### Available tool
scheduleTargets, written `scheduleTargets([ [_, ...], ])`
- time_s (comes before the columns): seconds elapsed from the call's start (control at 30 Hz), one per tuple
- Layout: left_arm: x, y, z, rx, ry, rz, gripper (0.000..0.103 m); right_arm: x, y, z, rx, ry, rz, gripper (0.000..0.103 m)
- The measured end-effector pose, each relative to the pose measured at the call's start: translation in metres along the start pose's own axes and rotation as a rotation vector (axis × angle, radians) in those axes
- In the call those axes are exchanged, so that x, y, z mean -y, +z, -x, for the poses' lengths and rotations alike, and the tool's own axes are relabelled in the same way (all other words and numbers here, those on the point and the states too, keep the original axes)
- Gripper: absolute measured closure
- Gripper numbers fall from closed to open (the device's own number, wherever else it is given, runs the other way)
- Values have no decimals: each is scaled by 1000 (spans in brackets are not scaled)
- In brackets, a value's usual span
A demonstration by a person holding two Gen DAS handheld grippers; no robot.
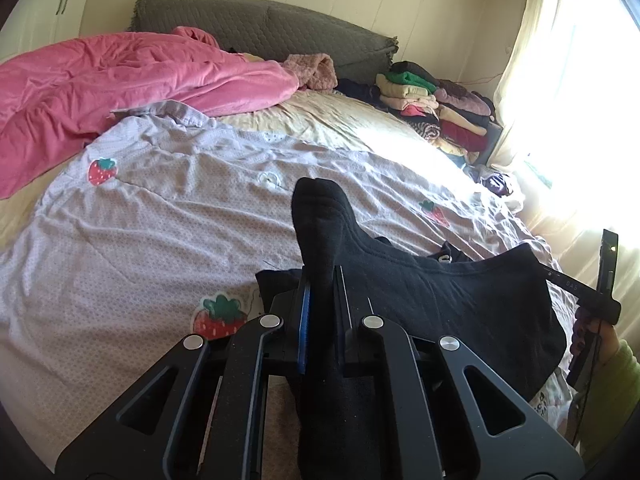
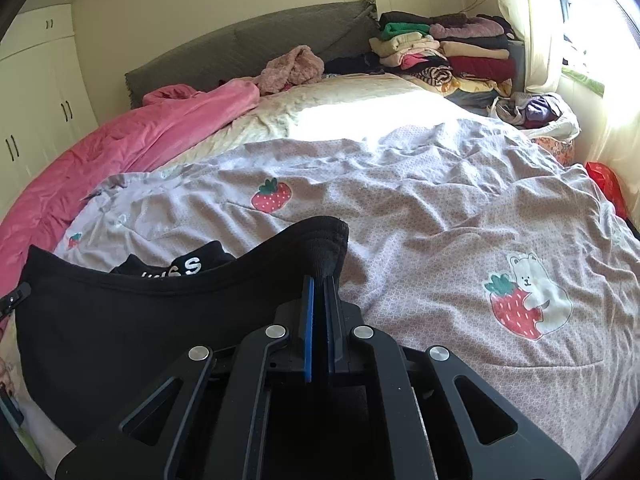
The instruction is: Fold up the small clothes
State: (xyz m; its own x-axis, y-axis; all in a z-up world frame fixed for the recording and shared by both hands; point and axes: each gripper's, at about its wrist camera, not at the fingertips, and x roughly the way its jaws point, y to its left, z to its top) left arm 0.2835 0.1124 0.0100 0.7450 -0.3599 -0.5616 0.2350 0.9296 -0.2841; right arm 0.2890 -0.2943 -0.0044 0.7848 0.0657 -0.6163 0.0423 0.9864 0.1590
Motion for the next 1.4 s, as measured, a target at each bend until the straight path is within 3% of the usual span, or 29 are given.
scheduleTargets([
  [0.23,-17,-4,-19,-15,36,46,99,2,12,-9,8,-6,2,99],
  [0.43,-29,-21,-47,-109,95,55,99,8,0,-38,-69,-51,-14,99],
  [0.73,-24,-27,-46,-124,126,21,97,9,-11,-51,-109,-111,-9,99],
  [0.8,-21,-26,-44,-123,135,10,97,9,-10,-48,-114,-106,-17,90],
  [1.07,-15,-24,-36,-124,152,-8,92,3,-10,-26,-86,-59,-27,72],
  [1.4,-1,-20,-14,-90,144,-31,73,-11,-17,4,-46,6,-8,62],
])
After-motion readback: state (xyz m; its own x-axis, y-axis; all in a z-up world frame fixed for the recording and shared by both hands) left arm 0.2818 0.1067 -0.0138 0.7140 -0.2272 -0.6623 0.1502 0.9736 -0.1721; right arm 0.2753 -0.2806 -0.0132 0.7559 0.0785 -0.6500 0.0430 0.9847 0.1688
